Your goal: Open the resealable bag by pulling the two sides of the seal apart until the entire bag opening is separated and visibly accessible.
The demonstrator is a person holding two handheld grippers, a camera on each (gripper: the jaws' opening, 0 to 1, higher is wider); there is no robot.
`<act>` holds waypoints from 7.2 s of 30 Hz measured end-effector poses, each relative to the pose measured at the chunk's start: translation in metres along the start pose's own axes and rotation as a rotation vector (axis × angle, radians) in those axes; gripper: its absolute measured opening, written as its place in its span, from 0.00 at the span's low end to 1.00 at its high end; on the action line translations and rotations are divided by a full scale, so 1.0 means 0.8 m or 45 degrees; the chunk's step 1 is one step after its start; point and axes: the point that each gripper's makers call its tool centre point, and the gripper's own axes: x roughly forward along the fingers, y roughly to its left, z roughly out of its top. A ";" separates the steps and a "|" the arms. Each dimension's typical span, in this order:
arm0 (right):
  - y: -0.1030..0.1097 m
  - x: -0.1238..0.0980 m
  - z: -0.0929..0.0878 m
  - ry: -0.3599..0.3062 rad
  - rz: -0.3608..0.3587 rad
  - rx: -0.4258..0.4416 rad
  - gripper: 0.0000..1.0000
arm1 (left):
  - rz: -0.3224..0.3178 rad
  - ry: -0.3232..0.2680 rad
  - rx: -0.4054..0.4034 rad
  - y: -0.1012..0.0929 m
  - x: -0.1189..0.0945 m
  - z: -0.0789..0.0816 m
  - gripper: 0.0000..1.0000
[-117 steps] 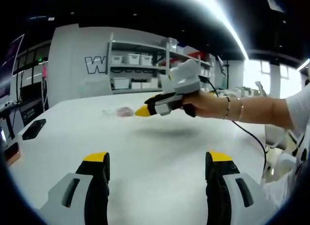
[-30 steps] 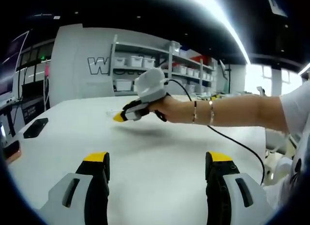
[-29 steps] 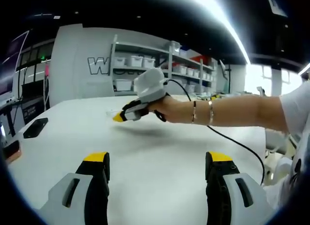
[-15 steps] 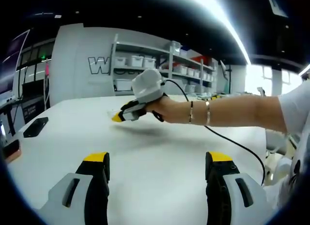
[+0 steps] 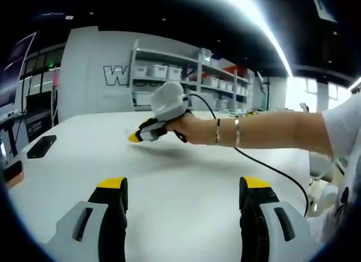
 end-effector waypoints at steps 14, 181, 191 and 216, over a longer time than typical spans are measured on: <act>-0.015 0.030 0.004 0.018 -0.021 -0.007 0.37 | -0.001 0.002 -0.001 0.005 0.001 0.003 0.81; -0.076 -0.232 0.040 -0.510 -0.079 0.322 0.00 | -0.090 -0.040 0.121 -0.054 -0.011 0.016 0.80; -0.057 -0.259 0.043 -0.557 -0.053 0.321 0.00 | -0.092 -0.037 0.120 -0.053 -0.012 0.014 0.80; -0.026 -0.316 0.037 -0.649 0.000 0.333 0.00 | -0.102 -0.012 0.134 -0.060 -0.009 0.007 0.79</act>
